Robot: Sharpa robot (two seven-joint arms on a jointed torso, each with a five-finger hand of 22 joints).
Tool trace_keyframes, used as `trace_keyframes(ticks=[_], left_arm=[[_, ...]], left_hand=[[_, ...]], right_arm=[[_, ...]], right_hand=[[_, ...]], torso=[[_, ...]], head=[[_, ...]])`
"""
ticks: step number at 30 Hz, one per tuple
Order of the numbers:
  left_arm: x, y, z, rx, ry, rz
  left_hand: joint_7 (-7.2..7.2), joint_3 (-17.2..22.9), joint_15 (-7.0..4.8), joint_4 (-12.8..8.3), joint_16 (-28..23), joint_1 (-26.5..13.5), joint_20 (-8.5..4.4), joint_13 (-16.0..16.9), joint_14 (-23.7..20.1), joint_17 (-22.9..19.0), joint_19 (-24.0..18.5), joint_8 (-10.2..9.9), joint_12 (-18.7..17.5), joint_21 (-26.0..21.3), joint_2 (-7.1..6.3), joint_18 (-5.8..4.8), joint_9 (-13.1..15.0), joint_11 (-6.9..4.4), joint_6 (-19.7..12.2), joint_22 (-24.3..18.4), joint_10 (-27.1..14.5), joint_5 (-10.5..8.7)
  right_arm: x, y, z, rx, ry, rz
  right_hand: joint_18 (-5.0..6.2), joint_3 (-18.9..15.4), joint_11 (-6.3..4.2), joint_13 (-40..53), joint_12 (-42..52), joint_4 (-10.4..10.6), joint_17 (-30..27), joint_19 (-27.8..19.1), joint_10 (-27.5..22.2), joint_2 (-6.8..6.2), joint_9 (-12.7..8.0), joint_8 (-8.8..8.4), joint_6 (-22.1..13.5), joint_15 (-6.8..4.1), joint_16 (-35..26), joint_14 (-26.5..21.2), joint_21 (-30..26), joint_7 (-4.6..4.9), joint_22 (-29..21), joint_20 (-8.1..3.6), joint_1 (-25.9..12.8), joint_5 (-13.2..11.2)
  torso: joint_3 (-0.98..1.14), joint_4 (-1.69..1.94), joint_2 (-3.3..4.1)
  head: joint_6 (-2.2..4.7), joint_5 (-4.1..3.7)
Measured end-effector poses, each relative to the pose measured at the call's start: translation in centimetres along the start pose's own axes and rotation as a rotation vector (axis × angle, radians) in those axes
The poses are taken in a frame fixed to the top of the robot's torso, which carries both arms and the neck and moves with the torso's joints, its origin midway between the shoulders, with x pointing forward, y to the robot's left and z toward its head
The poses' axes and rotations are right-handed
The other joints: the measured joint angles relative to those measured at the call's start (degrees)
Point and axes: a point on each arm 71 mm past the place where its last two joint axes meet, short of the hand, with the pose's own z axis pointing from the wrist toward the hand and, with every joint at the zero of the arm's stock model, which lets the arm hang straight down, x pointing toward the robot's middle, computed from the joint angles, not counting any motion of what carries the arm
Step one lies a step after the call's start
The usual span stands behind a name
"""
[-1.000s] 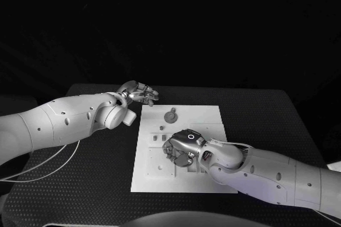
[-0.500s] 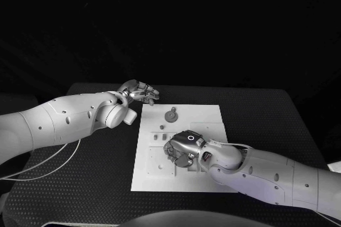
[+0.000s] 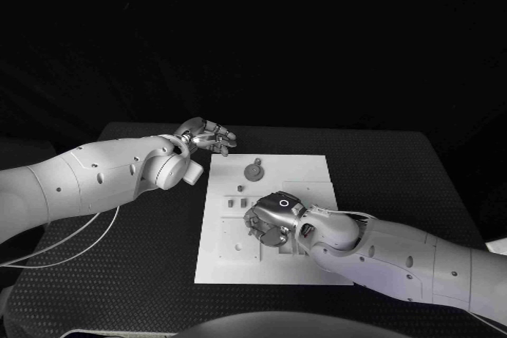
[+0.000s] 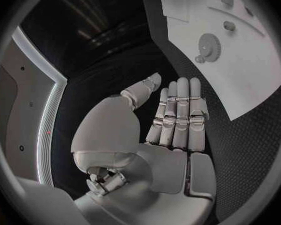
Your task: Assemble the parts on the task board
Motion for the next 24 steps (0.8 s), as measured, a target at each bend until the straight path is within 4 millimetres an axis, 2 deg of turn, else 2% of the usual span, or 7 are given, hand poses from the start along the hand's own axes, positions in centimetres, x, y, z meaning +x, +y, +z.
trace_keyframes(ticks=[15,24], left_arm=[[-0.01,0.01,0.00,-0.001,0.000,0.000],[-0.05,0.01,0.00,-0.001,-0.001,0.000]], left_hand=[[0.00,0.0,0.00,0.0,0.0,0.0,0.00,0.0,0.0,0.1,0.0,0.2,0.0,0.0,0.00,-0.01,-0.1,0.00,0.0,0.0,0.0,0.00],[0.00,0.0,0.00,0.0,0.0,0.0,0.00,0.0,0.0,0.1,0.0,0.2,0.0,0.0,0.00,-0.01,-0.1,0.00,0.0,0.0,0.0,0.00]], right_arm=[[0.29,0.12,0.08,-0.001,0.013,0.001],[0.40,0.07,-0.55,0.002,0.016,0.007]], right_hand=[[0.00,0.2,0.00,0.1,0.0,0.2,0.0,0.0,0.0,0.00,0.1,-0.04,-0.1,-0.11,0.0,-0.2,0.0,0.07,0.1,0.00,0.0,0.0],[0.03,0.2,-0.01,0.3,0.1,0.2,0.0,0.0,0.0,0.01,0.1,-0.03,-0.1,-0.12,0.0,-0.2,0.0,0.06,0.1,0.00,0.0,0.0]], torso=[[0.01,0.02,0.00],[0.01,-0.01,-0.01]], head=[[-0.19,-0.04],[-0.07,-0.17]])
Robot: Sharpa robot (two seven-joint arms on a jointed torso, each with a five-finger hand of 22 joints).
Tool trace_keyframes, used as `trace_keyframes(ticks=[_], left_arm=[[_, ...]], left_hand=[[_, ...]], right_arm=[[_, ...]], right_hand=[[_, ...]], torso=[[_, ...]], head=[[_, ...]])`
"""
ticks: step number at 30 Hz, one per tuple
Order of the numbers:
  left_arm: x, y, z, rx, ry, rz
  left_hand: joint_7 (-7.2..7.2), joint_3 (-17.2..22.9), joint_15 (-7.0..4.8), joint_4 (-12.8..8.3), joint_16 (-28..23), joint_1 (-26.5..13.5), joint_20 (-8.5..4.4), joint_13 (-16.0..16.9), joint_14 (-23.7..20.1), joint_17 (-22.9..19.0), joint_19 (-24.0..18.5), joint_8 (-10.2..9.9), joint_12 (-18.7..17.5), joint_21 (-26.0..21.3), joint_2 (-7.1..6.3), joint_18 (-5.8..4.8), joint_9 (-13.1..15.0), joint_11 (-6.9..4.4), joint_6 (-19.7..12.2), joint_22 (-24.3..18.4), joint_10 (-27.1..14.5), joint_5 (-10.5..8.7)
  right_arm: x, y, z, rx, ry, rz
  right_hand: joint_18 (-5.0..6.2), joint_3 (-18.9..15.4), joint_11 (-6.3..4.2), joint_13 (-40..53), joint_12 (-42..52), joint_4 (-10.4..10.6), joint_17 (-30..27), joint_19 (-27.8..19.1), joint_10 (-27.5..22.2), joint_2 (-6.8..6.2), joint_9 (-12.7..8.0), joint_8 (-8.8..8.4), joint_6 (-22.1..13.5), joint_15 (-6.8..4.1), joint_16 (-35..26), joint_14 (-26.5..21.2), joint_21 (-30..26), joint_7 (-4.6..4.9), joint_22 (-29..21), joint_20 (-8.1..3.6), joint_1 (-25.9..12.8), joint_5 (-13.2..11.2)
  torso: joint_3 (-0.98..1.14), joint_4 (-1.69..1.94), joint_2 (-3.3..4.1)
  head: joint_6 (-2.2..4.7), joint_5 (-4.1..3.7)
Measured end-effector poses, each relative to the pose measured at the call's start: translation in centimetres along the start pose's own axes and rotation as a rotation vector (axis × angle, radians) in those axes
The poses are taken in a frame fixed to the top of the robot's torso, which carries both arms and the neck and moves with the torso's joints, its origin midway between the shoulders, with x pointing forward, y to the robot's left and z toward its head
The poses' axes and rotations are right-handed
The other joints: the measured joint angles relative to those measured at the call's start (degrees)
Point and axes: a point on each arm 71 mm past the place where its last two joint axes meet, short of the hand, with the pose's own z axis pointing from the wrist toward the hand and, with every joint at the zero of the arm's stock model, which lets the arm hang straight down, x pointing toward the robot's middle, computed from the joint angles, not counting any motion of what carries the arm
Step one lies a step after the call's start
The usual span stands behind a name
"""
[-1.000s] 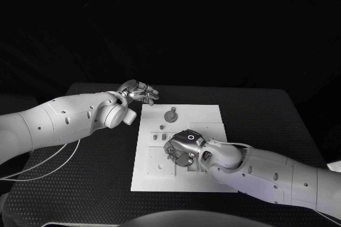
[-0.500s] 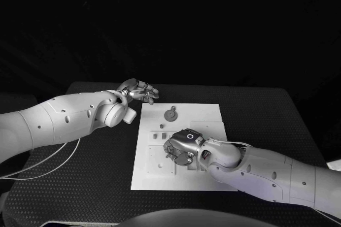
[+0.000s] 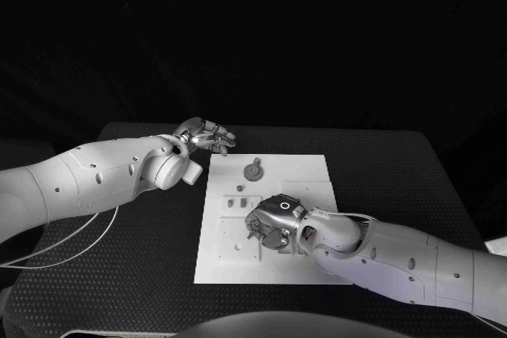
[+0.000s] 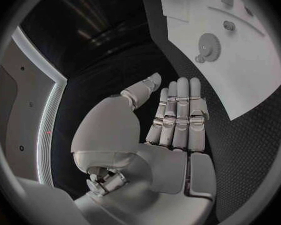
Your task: Assemble the parts on the task board
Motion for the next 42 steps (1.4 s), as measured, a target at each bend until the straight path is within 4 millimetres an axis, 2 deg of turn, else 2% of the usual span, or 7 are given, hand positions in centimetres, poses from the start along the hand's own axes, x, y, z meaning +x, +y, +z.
trace_keyframes(ticks=[16,30,33,35,37,38,42], left_arm=[[-0.1,0.0,0.0,-0.001,-0.002,0.000],[-0.2,-0.1,0.0,0.000,-0.004,0.001],[-0.3,-0.1,0.0,0.001,-0.005,0.001],[-0.3,-0.2,0.0,0.002,-0.005,0.001],[-0.3,-0.2,0.0,0.002,-0.005,0.001],[-0.3,-0.2,0.0,0.002,-0.005,0.001],[-0.3,-0.2,0.0,0.003,-0.004,0.001]], left_hand=[[0.00,0.0,0.00,0.0,-0.2,0.0,0.00,0.0,0.0,0.1,0.0,0.0,0.2,-0.2,0.00,0.00,0.0,0.00,0.0,0.0,0.0,0.00],[0.00,0.0,0.00,0.0,-0.2,0.0,0.00,0.0,0.0,0.2,0.0,0.0,0.2,-0.2,0.00,-0.01,0.0,0.00,0.0,0.0,0.0,0.00],[0.00,0.0,0.00,0.0,-0.2,0.0,0.00,0.0,0.0,0.2,0.0,0.0,0.2,-0.2,0.00,-0.01,0.0,0.00,0.0,0.0,0.0,0.00],[0.00,-0.1,0.00,-0.1,-0.2,0.0,0.00,0.0,0.0,0.2,0.0,0.0,0.2,-0.2,0.00,-0.01,0.0,0.00,0.0,0.0,0.0,0.00],[0.00,-0.2,0.00,-0.2,-0.2,0.0,0.00,0.0,0.0,0.2,0.0,0.0,0.2,-0.2,0.00,-0.01,0.0,0.00,0.0,0.0,0.0,0.00],[0.00,-0.2,0.00,-0.2,-0.2,0.0,0.00,0.0,0.0,0.2,0.0,0.0,0.2,-0.2,0.00,-0.01,0.0,0.00,0.0,0.0,0.0,0.00],[0.00,-0.2,0.00,-0.2,-0.2,0.0,0.00,0.0,0.0,0.2,0.0,0.0,0.2,-0.2,0.00,-0.01,0.0,0.00,0.0,0.0,0.0,0.00]], right_arm=[[-1.2,0.0,-0.4,0.004,-0.023,-0.013],[-1.3,-1.2,-0.1,0.051,0.019,-0.041],[-1.3,-1.4,0.0,0.059,0.011,-0.020],[-1.4,-1.3,0.2,0.057,0.002,-0.005],[-1.5,-1.1,0.3,0.054,-0.005,0.004],[-1.5,-1.0,0.4,0.052,-0.007,0.008],[-1.6,-0.7,0.8,0.045,-0.012,0.018]], right_hand=[[0.00,0.0,0.00,0.1,0.0,0.0,0.0,0.0,0.0,0.23,0.1,0.04,0.0,0.01,0.0,0.0,0.0,0.00,0.1,0.00,0.2,0.0],[0.00,0.0,0.12,0.2,-0.2,0.2,0.1,0.2,-0.7,0.13,0.1,-0.17,-0.5,0.04,0.1,0.0,0.2,0.09,0.3,0.09,0.0,0.0],[-0.01,-2.2,0.75,0.0,-0.9,1.2,0.5,0.8,-2.2,-2.37,-0.8,-2.16,-3.8,0.61,1.0,0.5,0.9,1.13,0.7,0.07,-3.0,0.0],[-0.08,-5.0,0.82,0.1,-0.9,0.8,0.9,1.3,-2.3,-4.67,-1.3,-3.34,-5.7,0.48,1.6,1.0,1.6,2.03,1.2,-0.24,-5.1,0.0],[-0.39,-6.6,0.58,0.4,-0.8,0.1,1.3,1.5,-2.0,-5.90,-1.6,-3.84,-6.2,0.33,2.3,1.4,2.0,2.30,1.6,-0.45,-5.5,0.0],[0.02,-7.4,0.37,0.7,-0.5,-0.2,1.6,1.7,-1.5,-6.30,-1.8,-4.16,-7.2,0.09,2.7,1.8,2.3,2.68,1.8,-0.67,-5.5,0.0],[0.45,-10.9,-0.58,3.1,2.3,-1.5,3.3,2.2,1.1,-6.51,-2.5,-5.57,-9.2,-0.34,5.1,2.2,3.5,1.66,3.0,-1.18,-5.6,0.0]], torso=[[0.00,-0.04,-0.01],[0.00,0.02,0.02],[0.00,0.01,0.02],[0.00,0.01,0.02],[0.00,0.00,0.02],[0.00,0.00,0.02],[0.01,0.00,0.02]], head=[[0.36,-0.23],[0.15,-0.20],[0.09,-0.09],[0.07,-0.08],[0.16,-0.08],[0.18,-0.08],[0.20,-0.19]])
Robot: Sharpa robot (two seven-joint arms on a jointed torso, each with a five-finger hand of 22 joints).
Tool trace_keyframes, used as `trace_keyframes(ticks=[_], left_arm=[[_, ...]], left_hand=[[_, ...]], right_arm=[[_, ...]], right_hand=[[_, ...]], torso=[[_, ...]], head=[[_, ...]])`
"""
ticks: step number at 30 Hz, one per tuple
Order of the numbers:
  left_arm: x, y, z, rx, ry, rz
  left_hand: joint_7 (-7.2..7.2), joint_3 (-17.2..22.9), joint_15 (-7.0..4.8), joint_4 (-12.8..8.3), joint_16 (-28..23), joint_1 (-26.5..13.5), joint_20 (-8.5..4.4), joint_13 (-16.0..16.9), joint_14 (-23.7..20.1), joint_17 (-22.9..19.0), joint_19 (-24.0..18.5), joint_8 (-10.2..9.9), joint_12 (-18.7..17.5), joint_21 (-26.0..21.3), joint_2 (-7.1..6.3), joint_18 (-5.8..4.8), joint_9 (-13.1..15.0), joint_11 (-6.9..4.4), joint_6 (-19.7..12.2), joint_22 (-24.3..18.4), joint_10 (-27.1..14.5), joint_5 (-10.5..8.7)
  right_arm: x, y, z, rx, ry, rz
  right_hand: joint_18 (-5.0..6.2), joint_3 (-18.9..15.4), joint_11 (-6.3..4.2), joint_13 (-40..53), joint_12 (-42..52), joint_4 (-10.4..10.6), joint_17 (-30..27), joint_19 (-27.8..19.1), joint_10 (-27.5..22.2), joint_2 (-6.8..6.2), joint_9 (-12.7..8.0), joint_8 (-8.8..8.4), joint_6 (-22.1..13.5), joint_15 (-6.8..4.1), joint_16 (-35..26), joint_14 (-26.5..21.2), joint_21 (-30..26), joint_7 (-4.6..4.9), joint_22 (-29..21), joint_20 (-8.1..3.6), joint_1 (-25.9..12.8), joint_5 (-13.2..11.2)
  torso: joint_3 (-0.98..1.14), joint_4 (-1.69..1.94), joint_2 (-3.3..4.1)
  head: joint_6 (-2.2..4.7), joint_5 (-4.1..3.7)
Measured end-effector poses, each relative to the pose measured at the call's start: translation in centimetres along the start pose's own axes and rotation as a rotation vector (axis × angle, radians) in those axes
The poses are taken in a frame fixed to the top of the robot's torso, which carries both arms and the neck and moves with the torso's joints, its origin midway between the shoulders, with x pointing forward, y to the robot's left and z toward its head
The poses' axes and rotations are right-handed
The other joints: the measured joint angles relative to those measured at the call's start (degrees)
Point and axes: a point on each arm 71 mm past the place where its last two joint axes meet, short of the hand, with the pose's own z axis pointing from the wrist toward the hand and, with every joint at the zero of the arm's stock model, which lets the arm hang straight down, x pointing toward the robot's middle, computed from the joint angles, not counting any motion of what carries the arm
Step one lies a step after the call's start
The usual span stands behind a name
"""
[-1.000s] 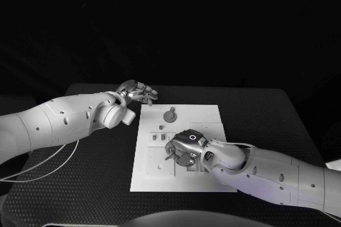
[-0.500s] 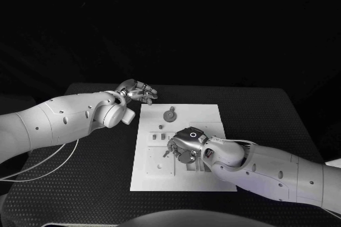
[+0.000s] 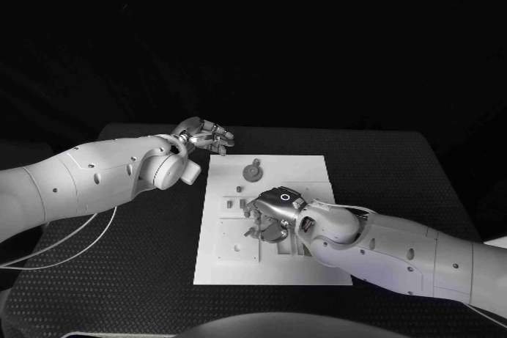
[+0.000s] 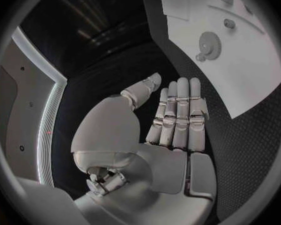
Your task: Assemble the parts on the task board
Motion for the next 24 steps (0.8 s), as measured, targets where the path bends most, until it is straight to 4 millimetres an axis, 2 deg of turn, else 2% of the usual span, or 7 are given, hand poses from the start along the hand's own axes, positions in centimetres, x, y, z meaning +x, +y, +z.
trace_keyframes(ticks=[3,6,9,12,16,20,24], left_arm=[[-0.01,-0.01,0.01,0.000,0.000,0.000],[0.00,-0.01,0.02,0.000,0.000,0.000],[-0.02,-0.01,0.01,0.000,0.000,0.000],[-0.04,-0.03,0.01,0.000,-0.001,0.000],[0.00,-0.08,0.04,0.001,0.000,0.000],[0.01,-0.09,0.05,0.001,0.001,0.000],[-0.01,-0.08,0.05,0.001,0.000,0.000]], left_hand=[[0.00,0.0,0.00,0.0,0.0,0.0,0.00,0.0,0.0,0.1,0.0,0.0,0.0,0.0,0.00,0.00,0.0,0.00,0.0,0.0,0.0,0.00],[0.00,0.0,0.00,0.0,0.0,0.0,0.00,0.0,0.0,0.1,0.0,0.0,0.0,0.0,0.00,0.00,-0.1,0.00,0.0,0.0,0.0,0.00],[0.00,0.0,0.00,0.0,0.0,0.0,0.00,0.0,0.0,0.1,0.0,0.0,0.0,0.0,0.00,0.00,0.0,0.00,0.0,0.0,0.0,0.00],[0.00,0.0,0.00,0.0,0.0,0.0,0.00,0.0,0.0,0.1,0.0,0.0,0.0,0.0,0.00,0.00,0.0,0.00,0.0,0.0,0.0,0.00],[0.00,0.0,0.00,0.0,0.0,0.0,0.00,0.0,0.0,0.1,0.0,0.0,0.0,0.0,0.00,0.00,0.0,0.00,0.0,0.0,0.0,0.00],[0.00,0.0,0.00,0.0,-0.1,0.0,0.00,0.0,0.0,0.1,0.0,0.0,0.0,0.0,0.00,0.00,0.0,0.00,0.0,0.0,0.0,0.00],[0.00,0.0,0.00,0.0,-0.2,0.0,0.00,0.0,0.0,0.1,0.0,0.0,0.0,0.0,0.00,-0.01,0.0,0.00,0.0,0.0,0.0,0.00]], right_arm=[[-0.11,0.18,0.18,-0.006,0.002,0.002],[-0.11,0.25,0.20,-0.010,0.012,0.003],[-0.02,0.30,0.19,-0.014,0.026,0.003],[0.10,0.36,0.22,-0.019,0.042,0.003],[0.29,0.64,0.44,-0.029,0.066,-0.001],[0.47,0.63,0.54,-0.032,0.087,-0.013],[0.62,0.32,0.50,-0.027,0.100,-0.029]], right_hand=[[0.04,-1.7,-0.25,3.0,2.8,-0.2,1.5,0.3,0.4,0.08,-0.2,-0.05,-0.4,-0.74,2.0,-0.5,0.9,-0.20,0.9,-0.28,0.4,0.0],[0.43,-2.7,-1.15,7.2,6.3,-0.2,2.5,0.4,-0.6,0.67,-0.2,-0.05,0.3,-1.16,3.5,-0.9,1.3,-0.85,1.6,-0.40,1.1,0.0],[0.44,-2.7,-1.10,9.8,8.4,-0.2,2.9,0.5,-1.8,0.80,-0.1,0.76,1.7,-1.27,4.0,-1.0,1.4,-0.95,1.9,-0.48,1.3,0.0],[0.44,-3.0,-1.05,12.2,10.2,-0.3,3.1,0.4,-2.9,1.78,0.2,1.76,3.8,-1.27,4.4,-1.0,1.4,-0.89,2.2,-0.52,2.2,0.0],[0.39,-3.0,-1.11,15.3,12.3,-0.3,3.2,0.2,-4.7,2.60,0.4,2.25,5.5,-1.57,4.7,-1.5,1.4,-1.28,2.5,-0.81,3.0,0.0],[0.35,-3.6,-1.39,24.4,20.8,-0.6,4.8,0.4,-5.3,2.90,0.4,2.26,6.6,-1.97,7.7,-1.8,2.8,-2.42,3.7,-1.02,4.3,0.1],[-0.03,-3.8,-1.45,36.6,32.6,-0.4,7.3,0.9,-5.4,3.48,0.3,2.26,6.8,-2.35,11.8,-2.1,4.3,-2.60,4.1,-1.56,4.8,0.1]], torso=[[0.00,0.03,0.00],[-0.01,0.04,0.00],[-0.01,0.05,0.00],[-0.02,0.03,0.00],[-0.02,0.03,0.00],[-0.01,0.03,0.00],[0.01,0.03,0.00]], head=[[-0.08,-0.02],[-0.26,0.04],[-0.30,0.09],[-0.34,0.19],[-0.55,0.29],[-0.74,0.35],[-0.79,0.43]])
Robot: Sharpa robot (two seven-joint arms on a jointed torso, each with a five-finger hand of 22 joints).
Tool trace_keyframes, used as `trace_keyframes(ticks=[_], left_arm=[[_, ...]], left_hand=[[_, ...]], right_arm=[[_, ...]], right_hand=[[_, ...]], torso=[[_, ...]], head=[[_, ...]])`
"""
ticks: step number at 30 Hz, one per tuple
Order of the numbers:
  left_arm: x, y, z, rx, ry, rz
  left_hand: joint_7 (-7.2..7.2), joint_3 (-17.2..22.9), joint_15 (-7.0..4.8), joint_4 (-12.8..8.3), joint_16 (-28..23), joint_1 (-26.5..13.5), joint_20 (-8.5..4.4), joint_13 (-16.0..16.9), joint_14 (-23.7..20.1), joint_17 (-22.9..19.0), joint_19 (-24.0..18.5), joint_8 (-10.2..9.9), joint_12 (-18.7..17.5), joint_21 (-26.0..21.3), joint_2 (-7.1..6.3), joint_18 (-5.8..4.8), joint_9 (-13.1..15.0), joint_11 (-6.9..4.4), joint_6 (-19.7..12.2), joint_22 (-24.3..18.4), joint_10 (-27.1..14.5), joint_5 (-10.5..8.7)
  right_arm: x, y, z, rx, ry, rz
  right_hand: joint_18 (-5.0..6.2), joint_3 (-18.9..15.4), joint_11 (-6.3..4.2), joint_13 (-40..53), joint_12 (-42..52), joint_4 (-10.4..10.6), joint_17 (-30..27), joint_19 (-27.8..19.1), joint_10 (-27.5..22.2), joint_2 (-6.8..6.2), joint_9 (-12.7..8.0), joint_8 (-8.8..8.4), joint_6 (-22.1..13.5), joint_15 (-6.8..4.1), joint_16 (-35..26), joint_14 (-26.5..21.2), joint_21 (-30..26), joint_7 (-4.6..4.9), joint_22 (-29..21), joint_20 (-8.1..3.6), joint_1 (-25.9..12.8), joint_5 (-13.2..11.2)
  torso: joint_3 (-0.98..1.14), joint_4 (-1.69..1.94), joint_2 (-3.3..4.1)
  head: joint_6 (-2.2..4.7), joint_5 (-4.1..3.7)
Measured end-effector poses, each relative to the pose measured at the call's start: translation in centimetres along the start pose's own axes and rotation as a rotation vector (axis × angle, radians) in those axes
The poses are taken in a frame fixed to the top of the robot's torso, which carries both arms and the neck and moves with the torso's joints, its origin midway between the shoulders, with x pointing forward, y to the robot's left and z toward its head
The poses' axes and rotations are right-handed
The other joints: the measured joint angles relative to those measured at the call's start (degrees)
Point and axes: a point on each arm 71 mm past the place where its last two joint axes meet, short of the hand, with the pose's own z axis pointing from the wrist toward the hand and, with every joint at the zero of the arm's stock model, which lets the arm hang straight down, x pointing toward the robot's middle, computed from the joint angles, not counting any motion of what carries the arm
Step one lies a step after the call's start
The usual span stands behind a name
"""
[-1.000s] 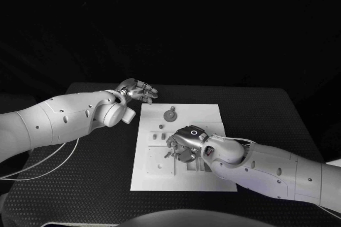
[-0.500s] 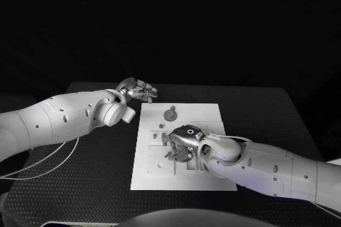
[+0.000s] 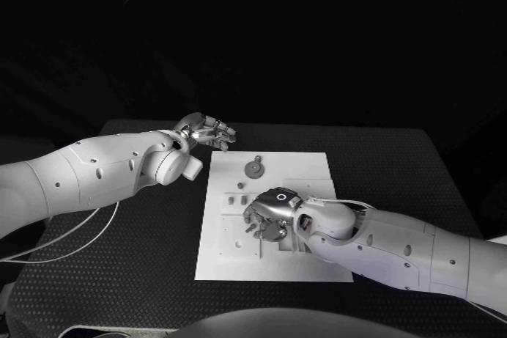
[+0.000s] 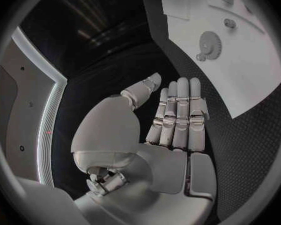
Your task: Assemble the parts on the task board
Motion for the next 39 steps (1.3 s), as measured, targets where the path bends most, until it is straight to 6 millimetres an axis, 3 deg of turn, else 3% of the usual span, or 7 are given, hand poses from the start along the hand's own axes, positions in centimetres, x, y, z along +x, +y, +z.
trace_keyframes(ticks=[9,23,31,32,33,34,39], left_arm=[[-0.01,0.00,0.01,0.000,0.000,0.000],[-0.09,0.04,-0.02,-0.002,-0.001,0.000],[-0.22,0.09,-0.09,-0.003,-0.003,0.000],[-0.24,0.10,-0.10,-0.003,-0.004,0.000],[-0.25,0.10,-0.11,-0.004,-0.004,0.000],[-0.26,0.11,-0.12,-0.004,-0.004,0.000],[-0.28,0.11,-0.14,-0.004,-0.004,0.000]], left_hand=[[0.00,0.0,0.00,0.0,0.0,0.0,0.00,0.0,0.0,0.0,0.0,0.0,0.0,-0.1,0.00,0.00,0.0,0.00,0.0,0.0,0.0,0.00],[0.00,0.0,0.00,0.0,0.0,0.0,0.00,0.0,0.0,0.0,0.0,0.0,0.0,-0.2,0.00,-0.01,0.0,0.00,0.0,0.0,0.0,0.00],[0.00,0.0,0.00,0.0,0.0,0.2,0.00,0.0,0.0,0.1,0.0,0.0,0.0,-0.2,0.17,-0.01,0.0,0.00,0.0,0.0,0.0,0.00],[0.00,0.0,0.00,0.0,0.0,0.2,0.00,0.0,0.0,0.1,0.0,0.0,0.0,-0.2,0.18,-0.01,0.0,0.00,0.0,0.0,0.0,0.00],[0.00,0.0,0.00,0.0,0.0,0.2,0.00,0.0,0.0,0.1,0.0,0.0,0.0,-0.2,0.24,-0.01,0.0,0.00,0.0,0.0,0.0,0.00],[0.00,0.0,0.00,0.0,0.0,0.2,0.00,0.0,0.0,0.1,0.0,0.0,0.0,-0.2,0.24,-0.01,0.0,0.00,0.0,0.0,0.0,0.00],[0.00,0.0,0.00,0.0,0.0,0.2,0.00,0.0,0.0,0.1,0.0,0.0,0.0,-0.2,0.24,-0.01,0.0,0.00,0.0,0.0,0.0,0.00]], right_arm=[[0.20,-0.29,0.28,0.007,0.019,-0.026],[0.28,-0.35,0.36,0.006,0.030,-0.034],[0.18,-0.36,0.42,0.003,0.040,-0.042],[0.17,-0.37,0.43,0.003,0.041,-0.044],[0.18,-0.41,0.42,0.004,0.042,-0.045],[0.16,-0.42,0.43,0.004,0.043,-0.046],[0.14,-0.41,0.43,0.002,0.046,-0.049]], right_hand=[[-0.43,0.2,0.00,6.3,6.5,-0.1,1.7,0.4,0.0,0.91,-0.3,-0.76,0.0,0.00,3.3,0.0,1.7,0.00,0.0,-0.38,0.9,0.0],[-0.82,0.9,-0.12,8.7,8.7,0.1,2.2,0.0,-0.3,4.22,-0.1,-0.76,0.0,-0.13,5.0,-0.9,3.3,0.00,0.0,-0.79,-0.4,0.0],[-0.84,1.1,-0.14,9.7,9.5,-0.2,2.5,-0.9,-0.3,5.20,0.0,-0.51,0.0,-0.17,6.0,-1.7,4.0,-0.03,0.0,-0.60,-0.8,0.0],[-0.82,1.1,-0.25,9.8,9.8,-0.2,2.5,-1.1,-0.9,5.37,0.0,-0.51,0.8,-0.36,6.0,-2.1,4.0,-0.74,0.0,-0.73,-1.0,0.0],[-0.74,1.2,-0.85,9.9,9.8,-0.1,2.5,-1.1,-8.1,5.37,0.1,-0.40,2.7,-0.71,6.0,-2.6,4.2,-1.20,0.0,-0.75,-1.0,0.0],[-0.39,1.3,-1.09,10.0,9.8,0.0,2.6,-1.1,-11.1,5.46,0.1,-0.49,3.2,-1.00,6.2,-2.9,4.2,-0.92,0.0,-0.75,-0.9,0.0],[-0.39,1.3,-1.44,10.3,10.2,0.0,2.6,-1.6,-12.3,6.06,0.1,-0.31,3.3,-1.03,6.6,-2.9,4.5,-0.99,0.0,-0.65,-0.9,-0.1]], torso=[[0.01,-0.03,0.00],[0.01,-0.03,0.00],[0.01,-0.03,0.02],[0.01,-0.05,0.02],[0.01,-0.07,0.02],[0.01,-0.07,0.02],[0.02,-0.07,0.02]], head=[[0.16,-0.14],[-0.02,-0.14],[-0.13,-0.20],[-0.18,-0.20],[-0.20,-0.20],[-0.21,-0.20],[-0.29,-0.20]])
